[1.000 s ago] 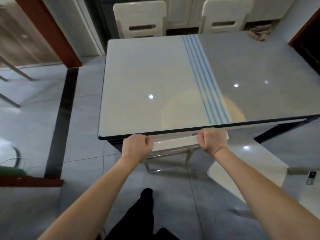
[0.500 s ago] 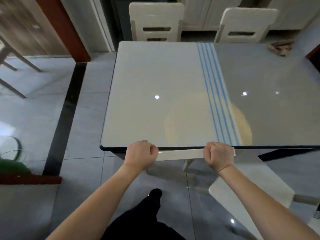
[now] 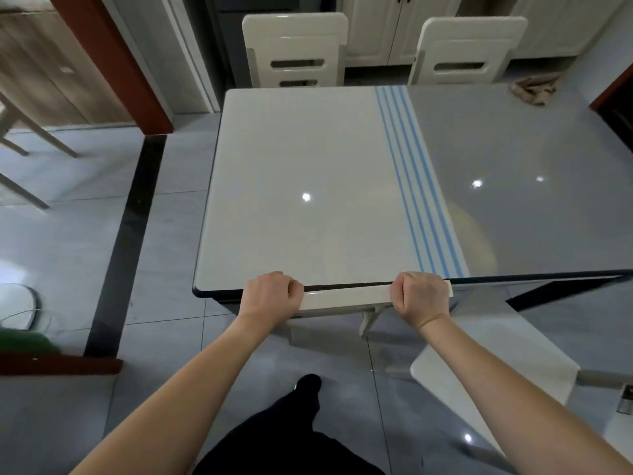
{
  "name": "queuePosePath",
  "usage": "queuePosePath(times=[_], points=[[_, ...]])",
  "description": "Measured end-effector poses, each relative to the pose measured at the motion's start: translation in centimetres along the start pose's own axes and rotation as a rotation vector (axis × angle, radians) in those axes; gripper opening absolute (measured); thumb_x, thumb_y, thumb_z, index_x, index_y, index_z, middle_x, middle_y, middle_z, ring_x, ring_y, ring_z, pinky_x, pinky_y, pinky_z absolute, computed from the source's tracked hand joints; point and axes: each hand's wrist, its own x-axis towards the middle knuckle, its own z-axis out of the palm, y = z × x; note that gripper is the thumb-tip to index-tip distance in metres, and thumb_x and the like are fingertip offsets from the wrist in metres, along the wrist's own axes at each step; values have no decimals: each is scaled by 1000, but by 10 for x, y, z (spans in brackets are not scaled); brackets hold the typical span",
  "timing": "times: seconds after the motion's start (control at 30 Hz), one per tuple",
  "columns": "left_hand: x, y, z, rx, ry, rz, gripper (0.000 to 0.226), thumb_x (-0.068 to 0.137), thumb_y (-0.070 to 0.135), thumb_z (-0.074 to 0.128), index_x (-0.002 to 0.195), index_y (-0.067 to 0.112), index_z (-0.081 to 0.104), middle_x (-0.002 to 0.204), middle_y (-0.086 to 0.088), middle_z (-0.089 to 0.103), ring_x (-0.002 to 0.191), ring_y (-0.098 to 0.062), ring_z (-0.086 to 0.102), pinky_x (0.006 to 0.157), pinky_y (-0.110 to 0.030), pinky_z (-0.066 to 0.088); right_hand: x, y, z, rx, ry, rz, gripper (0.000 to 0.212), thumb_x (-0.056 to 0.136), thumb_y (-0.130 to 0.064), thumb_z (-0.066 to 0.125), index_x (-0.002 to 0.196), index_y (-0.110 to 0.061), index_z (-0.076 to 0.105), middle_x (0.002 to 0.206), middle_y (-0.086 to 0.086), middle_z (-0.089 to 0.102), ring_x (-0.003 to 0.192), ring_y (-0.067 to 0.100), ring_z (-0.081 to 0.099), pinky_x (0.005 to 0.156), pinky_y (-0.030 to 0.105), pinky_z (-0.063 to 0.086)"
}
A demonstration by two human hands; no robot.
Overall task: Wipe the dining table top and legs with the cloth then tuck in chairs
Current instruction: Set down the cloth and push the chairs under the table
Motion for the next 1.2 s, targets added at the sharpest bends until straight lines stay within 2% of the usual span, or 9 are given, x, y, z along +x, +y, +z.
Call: queuePosePath(times=[0.17,0.43,0.57,0.63,0.77,0.87,0.97,1.07,1.2], points=[[0,4,-2,12,-7,-23,37,87,25,39,52,16,34,63,-2,45,64,-29,47,56,-30,32,3,0,-2,-1,34,-6,36,74,-20,37,39,-15,45,35,1,41,37,18,22,54,15,-3],[-2,6,1,8,-90,12,32,90,31,34,64,16,45,75,-3,56,75,-29,51,68,-35,46,-4,2,1,10,-23,38,42,81,-28,37,45,-15,54,41,0,50,38,21,46,47,21,4],[2,11,2,-56,-122,161,27,90,32,33,82,20,55,85,3,62,80,-24,53,74,-35,48,-6,-1,-5,223,1,80,42,86,-24,42,47,-12,51,44,1,49,43,21,45,51,26,31],[3,20,4,-149,-134,287,22,91,30,39,95,25,61,95,7,62,89,-19,56,75,-30,43,-15,-6,-13,515,20,260,36,91,-23,46,59,-10,57,58,0,56,58,17,51,62,31,43],[0,50,11,-289,-145,581,41,81,40,39,109,19,61,107,5,56,98,-12,55,83,-21,39,-77,-20,-35,753,308,651,19,93,-19,51,97,-11,68,94,-5,65,89,0,57,80,7,41],[-11,89,15,-283,-83,820,36,79,35,44,103,15,64,102,2,56,96,-11,53,85,-14,35,-167,-22,-41,789,380,936,14,94,-12,54,97,-13,67,95,-7,65,86,-7,58,74,7,43],[-34,130,26,-309,-205,979,35,81,33,45,103,14,63,100,3,58,93,-6,52,82,-11,34,-286,-35,-38,792,414,1288,26,94,-5,57,75,-22,63,71,-18,64,69,-5,56,68,15,44],[-67,159,52,-278,-472,932,30,83,33,48,102,15,64,99,5,61,89,-7,56,77,-14,37,-388,-66,-37,873,540,1615,28,95,-5,54,70,-13,65,64,-6,66,68,12,59,64,26,49],[-113,155,119,-247,-751,746,21,79,34,48,82,25,67,83,4,68,81,-15,61,77,-32,46,-480,-112,-29,985,649,1923,32,97,3,44,72,-2,63,69,14,65,66,26,59,49,13,48]])
